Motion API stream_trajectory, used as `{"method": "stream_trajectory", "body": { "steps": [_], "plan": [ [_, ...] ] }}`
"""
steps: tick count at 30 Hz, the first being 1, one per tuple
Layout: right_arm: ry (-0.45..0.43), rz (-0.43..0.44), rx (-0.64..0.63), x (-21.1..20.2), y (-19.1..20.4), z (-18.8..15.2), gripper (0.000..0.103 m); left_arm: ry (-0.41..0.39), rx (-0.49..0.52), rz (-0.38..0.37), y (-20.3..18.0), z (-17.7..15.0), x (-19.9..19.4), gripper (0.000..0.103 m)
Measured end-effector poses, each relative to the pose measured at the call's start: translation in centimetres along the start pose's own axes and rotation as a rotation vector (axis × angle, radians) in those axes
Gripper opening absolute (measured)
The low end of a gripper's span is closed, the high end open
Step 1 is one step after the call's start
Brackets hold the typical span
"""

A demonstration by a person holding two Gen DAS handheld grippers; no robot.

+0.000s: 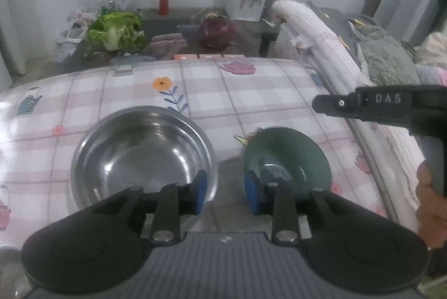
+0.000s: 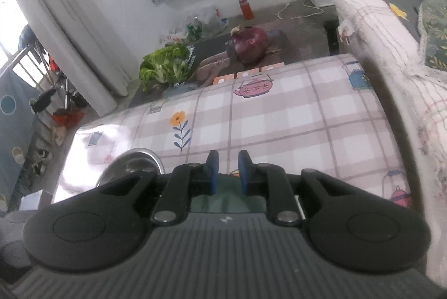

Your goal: Organize plates and bowls

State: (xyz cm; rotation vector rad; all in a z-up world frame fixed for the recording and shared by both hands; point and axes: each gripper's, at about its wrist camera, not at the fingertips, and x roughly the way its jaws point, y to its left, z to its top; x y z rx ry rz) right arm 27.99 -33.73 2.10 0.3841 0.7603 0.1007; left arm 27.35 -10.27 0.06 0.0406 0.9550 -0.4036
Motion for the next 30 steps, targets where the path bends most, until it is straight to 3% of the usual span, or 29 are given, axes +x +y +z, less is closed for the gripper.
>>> {"method": "stream_trajectory", "body": {
  "steps": [5,14,24,30],
  "plan": [
    [0.018,-0.006,-0.002,-0.9,-0.5,-1.5,0.034,0.008,0.037,-0.022,-1.5,-0.5,0.0,0.04],
    [0.055,-0.023,0.033,-1.8,-2.6,-3.4,0.041,0.048,0.033,-0.028,-3.0,-1.5,0.4,0.04],
    [0.12,-0.008,0.039,0.6,-3.3,-4.3,0.043,0.091,-0.026,-0.008,-3.3,-1.8,2.8,0.039],
    [0.163,0.01,0.032,2.8,-3.1,-4.6,0.042,0.101,-0.053,0.001,-3.0,-1.5,3.4,0.031]
  ]
}}
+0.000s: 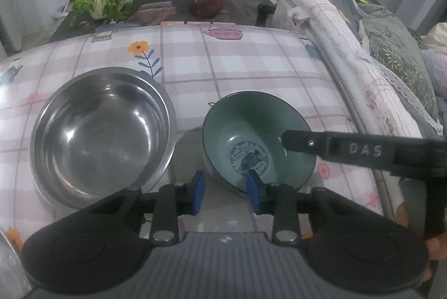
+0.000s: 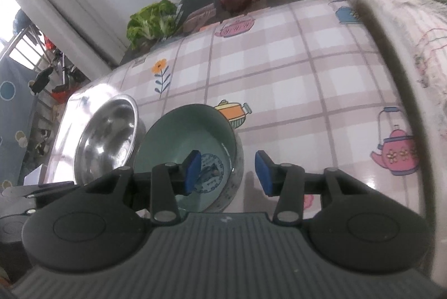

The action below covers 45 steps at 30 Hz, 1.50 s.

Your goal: Organize plates and bowls

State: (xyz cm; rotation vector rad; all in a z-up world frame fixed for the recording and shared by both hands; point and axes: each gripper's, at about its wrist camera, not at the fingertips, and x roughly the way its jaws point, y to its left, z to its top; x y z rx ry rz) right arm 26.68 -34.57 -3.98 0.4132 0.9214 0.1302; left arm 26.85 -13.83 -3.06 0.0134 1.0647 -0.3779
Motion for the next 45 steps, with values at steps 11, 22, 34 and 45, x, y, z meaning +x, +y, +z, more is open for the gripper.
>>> {"method": "stream_trajectory", "body": {
  "steps": [11,22,34,45],
  "plan": [
    [0.037,-0.022,-0.008,1.9,-0.2,-0.1,0.015,0.006,-0.028,0.007,-0.2,0.2,0.3,0.022],
    [0.047,-0.018,-0.024,1.1,-0.9,-0.7,0.015,0.037,-0.014,-0.027,-0.7,-0.2,0.0,0.021],
    [0.063,0.002,0.009,0.2,-2.0,-1.3,0.017,0.064,0.008,-0.02,-1.0,0.1,1.1,0.022],
    [0.066,0.024,0.064,1.4,-2.6,-1.4,0.019,0.085,-0.002,0.017,-1.4,0.4,2.8,0.023]
  ]
}}
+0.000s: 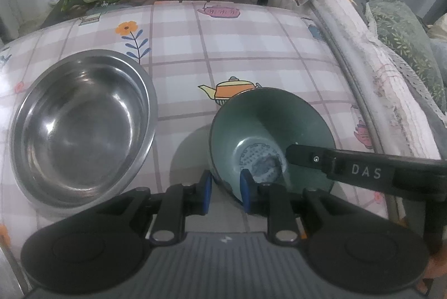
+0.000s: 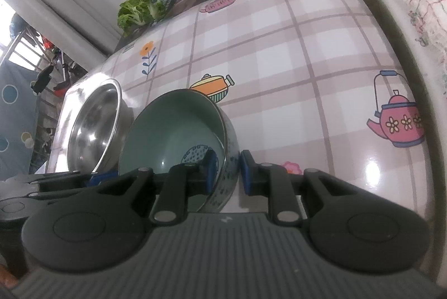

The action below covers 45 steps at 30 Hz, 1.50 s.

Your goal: Organize plates and bowls

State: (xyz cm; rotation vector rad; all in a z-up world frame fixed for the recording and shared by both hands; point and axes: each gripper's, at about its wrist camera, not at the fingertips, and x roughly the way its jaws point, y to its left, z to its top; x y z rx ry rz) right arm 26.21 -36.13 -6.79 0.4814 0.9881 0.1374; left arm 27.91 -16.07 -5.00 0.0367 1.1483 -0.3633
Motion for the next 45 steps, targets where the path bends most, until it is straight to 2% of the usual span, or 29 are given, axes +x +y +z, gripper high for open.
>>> {"method": "stream_trajectory", "body": {
  "steps": [16,28,34,39,45],
  "plan": [
    [-0.036,0.003,-0.006,-0.3,0.4,-0.5,0.02,-0.012,0.012,0.027,-0.9,-0.4,-0.3,0.024],
    [-0.073,0.035,-0.01,-3.3,1.8,0.4,0.02,-0.118,-0.001,0.025,-1.1,0.1,-4.7,0.024],
    [-0.096,0.062,-0.074,-4.0,5.7,2.0,0.02,-0.183,-0.069,0.027,2.1,0.5,-7.5,0.025],
    [-0.073,0.102,-0.136,-1.8,10.4,3.1,0.02,-0.224,-0.14,0.073,6.8,0.7,-9.1,0.025],
    [-0.008,0.117,-0.198,3.5,15.3,3.3,0.02,-0.168,-0.225,0.107,12.7,1.3,-7.0,0.023]
  ]
}}
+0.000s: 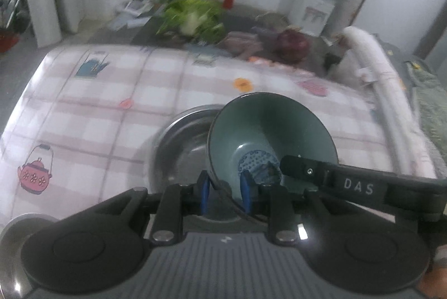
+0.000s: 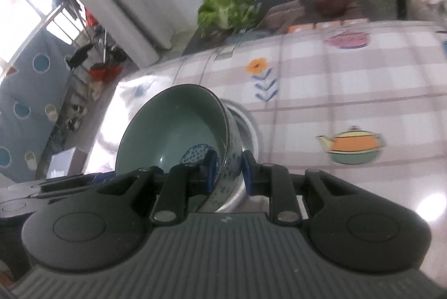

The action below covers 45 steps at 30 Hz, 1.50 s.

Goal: Organize plates and bowls
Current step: 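Lower the dark green bowl into the steel bowl and open the left tool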

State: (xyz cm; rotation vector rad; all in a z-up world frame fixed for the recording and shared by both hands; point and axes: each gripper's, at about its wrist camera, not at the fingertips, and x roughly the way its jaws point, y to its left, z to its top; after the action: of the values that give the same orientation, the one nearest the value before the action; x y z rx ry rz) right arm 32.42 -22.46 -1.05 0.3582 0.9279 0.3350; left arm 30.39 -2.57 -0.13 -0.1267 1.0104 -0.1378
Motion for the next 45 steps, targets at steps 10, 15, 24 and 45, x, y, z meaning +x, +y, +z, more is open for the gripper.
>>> {"method": "stream_trajectory", "body": {
  "steps": [10,15,24,45],
  "plan": [
    [0.023,-0.067,-0.056,6.1,1.6,-0.3,0.022,0.063,-0.026,-0.006,3.4,-0.8,4.3,0.022],
    [0.03,-0.079,-0.062,6.3,1.9,0.1,0.032,0.018,-0.036,-0.034,4.2,-1.1,2.4,0.024],
    [0.081,-0.109,-0.081,7.1,4.1,0.5,0.068,-0.089,-0.066,-0.084,6.7,-3.6,-4.3,0.045],
    [0.001,-0.06,0.129,-1.8,3.9,1.3,0.092,-0.171,-0.159,0.022,16.5,-14.5,-13.5,0.057]
  ]
}}
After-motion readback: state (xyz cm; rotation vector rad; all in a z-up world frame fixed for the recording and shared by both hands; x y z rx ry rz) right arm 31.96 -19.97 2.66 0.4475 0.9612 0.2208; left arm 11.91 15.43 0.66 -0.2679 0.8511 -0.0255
